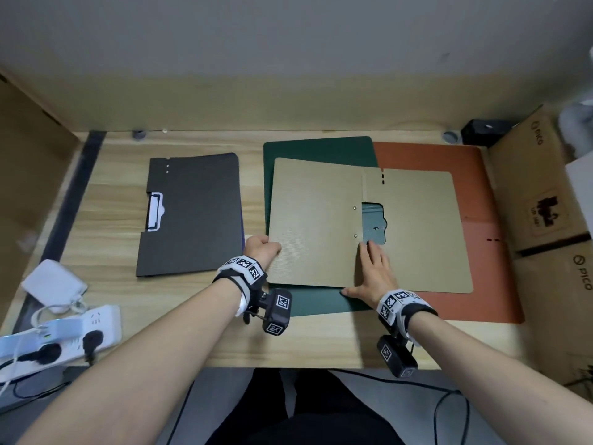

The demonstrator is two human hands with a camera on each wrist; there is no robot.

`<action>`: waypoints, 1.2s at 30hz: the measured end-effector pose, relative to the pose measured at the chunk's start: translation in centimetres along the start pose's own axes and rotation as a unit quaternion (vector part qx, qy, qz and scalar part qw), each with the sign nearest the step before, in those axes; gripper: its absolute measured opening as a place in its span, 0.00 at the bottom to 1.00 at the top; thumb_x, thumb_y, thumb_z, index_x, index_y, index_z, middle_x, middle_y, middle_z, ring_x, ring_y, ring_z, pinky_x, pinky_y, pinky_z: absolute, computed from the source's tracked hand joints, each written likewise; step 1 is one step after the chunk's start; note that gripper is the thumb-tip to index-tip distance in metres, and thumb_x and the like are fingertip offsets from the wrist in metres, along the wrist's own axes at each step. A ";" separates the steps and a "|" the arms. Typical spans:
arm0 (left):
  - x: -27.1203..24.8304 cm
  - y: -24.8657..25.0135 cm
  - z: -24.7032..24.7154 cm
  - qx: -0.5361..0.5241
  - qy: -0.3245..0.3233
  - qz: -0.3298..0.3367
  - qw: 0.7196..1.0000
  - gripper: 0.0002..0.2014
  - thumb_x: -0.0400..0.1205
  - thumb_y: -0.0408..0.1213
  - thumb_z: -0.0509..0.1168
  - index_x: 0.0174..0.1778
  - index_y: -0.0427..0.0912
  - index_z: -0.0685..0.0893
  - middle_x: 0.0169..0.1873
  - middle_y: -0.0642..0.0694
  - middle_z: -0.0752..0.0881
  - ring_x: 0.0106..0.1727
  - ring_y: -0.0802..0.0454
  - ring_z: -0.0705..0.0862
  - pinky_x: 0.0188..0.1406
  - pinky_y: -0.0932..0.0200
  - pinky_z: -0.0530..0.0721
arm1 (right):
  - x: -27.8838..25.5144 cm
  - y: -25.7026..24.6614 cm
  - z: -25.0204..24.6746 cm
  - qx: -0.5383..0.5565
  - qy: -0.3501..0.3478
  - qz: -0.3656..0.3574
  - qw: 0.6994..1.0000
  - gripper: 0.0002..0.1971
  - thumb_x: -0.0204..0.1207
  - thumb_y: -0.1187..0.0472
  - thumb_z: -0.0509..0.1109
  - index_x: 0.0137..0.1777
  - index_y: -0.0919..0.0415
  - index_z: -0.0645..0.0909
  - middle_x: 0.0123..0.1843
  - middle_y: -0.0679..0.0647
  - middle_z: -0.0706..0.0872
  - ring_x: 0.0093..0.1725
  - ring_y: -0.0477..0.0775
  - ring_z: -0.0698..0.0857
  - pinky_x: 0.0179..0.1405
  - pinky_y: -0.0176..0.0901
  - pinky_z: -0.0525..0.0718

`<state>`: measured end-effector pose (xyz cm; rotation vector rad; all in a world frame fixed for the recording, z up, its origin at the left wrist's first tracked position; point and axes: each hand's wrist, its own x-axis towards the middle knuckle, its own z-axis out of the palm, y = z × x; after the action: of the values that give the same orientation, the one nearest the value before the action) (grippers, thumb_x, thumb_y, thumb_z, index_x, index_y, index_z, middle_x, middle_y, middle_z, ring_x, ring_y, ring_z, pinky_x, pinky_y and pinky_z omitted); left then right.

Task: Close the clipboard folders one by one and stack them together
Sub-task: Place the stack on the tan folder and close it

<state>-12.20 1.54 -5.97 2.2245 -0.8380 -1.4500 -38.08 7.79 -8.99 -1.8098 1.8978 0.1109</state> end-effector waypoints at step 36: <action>-12.8 22.2 -20.3 -0.260 -0.141 0.214 0.931 0.16 0.86 0.48 0.54 0.50 0.41 0.82 0.53 0.38 0.88 0.52 0.42 0.87 0.46 0.46 0.85 | -0.7 -16.6 -30.8 0.179 0.354 -0.144 0.907 0.03 0.82 0.60 0.65 0.47 0.57 0.80 0.37 0.48 0.81 0.38 0.57 0.78 0.38 0.44 0.71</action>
<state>-3.80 -7.62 24.30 1.3669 -0.8363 -1.5592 -31.61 -5.56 22.67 -1.9798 1.8691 -1.0616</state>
